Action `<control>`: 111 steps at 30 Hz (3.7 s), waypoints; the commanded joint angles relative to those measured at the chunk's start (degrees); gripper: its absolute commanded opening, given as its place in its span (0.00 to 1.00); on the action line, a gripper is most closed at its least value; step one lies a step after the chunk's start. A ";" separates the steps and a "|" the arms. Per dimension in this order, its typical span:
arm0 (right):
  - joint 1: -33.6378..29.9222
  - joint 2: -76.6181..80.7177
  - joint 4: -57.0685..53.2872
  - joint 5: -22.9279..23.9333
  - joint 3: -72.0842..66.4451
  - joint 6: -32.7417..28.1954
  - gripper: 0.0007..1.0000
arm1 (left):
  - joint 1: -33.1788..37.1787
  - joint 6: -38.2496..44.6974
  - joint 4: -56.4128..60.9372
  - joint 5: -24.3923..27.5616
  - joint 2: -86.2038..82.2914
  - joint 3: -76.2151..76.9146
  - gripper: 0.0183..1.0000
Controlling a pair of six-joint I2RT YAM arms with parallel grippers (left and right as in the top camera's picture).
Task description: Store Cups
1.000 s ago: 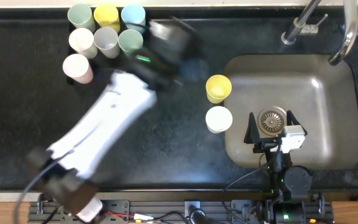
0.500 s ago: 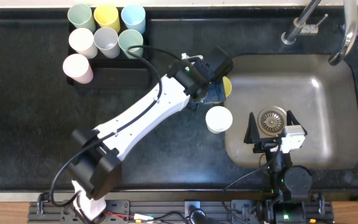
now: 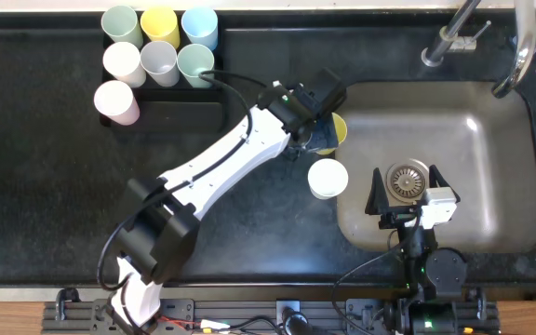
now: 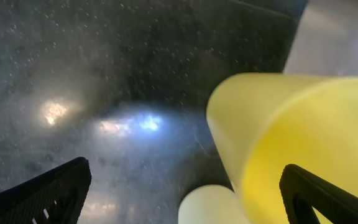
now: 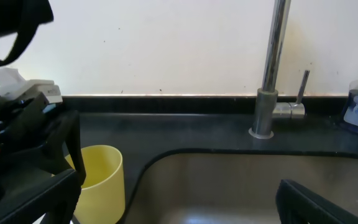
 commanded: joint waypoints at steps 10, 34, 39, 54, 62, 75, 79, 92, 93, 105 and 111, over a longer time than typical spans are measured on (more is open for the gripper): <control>0.26 -0.52 0.33 -0.17 -0.79 -0.17 1.00 | 2.27 -0.85 2.56 0.33 0.85 1.46 0.04; 0.26 -0.52 0.33 -0.17 -0.79 -0.17 1.00 | 23.96 -0.20 -14.75 -1.57 -15.50 1.51 0.02; 0.26 -0.52 0.33 -0.17 -0.79 -0.17 1.00 | 34.34 0.09 -19.50 -0.63 -15.63 0.92 0.02; 0.26 -0.52 0.31 -0.17 -0.79 -0.17 1.00 | 42.99 -0.44 -17.22 -2.49 -13.90 -1.40 0.02; 0.26 -0.52 0.31 -0.17 -0.79 -0.17 1.00 | 42.99 -0.44 -14.29 -4.04 -11.32 -1.40 0.02; 0.26 -0.52 0.31 -0.15 -0.79 -0.17 1.00 | 42.45 -0.44 -11.32 -5.25 -6.45 -1.40 0.03; 0.26 -0.52 0.33 -0.17 -0.79 -0.17 1.00 | 42.34 -0.44 -10.51 -5.55 -5.77 -1.95 0.03; 0.26 -0.52 0.31 -0.15 -0.79 -0.17 1.00 | 42.01 -1.92 -5.46 -5.49 -5.49 -8.33 0.05; 0.26 -0.52 0.33 -0.17 -0.79 -0.17 1.00 | 41.90 -1.92 -5.22 -5.51 -5.49 -8.57 0.05; 0.26 -0.52 0.31 -0.17 -0.79 -0.17 1.00 | 41.27 -1.66 -4.48 -4.81 -6.29 -8.72 1.00; 0.26 -0.52 0.31 -0.15 -0.79 -0.17 1.00 | 41.27 -1.42 -4.83 -4.68 -12.55 -8.72 1.00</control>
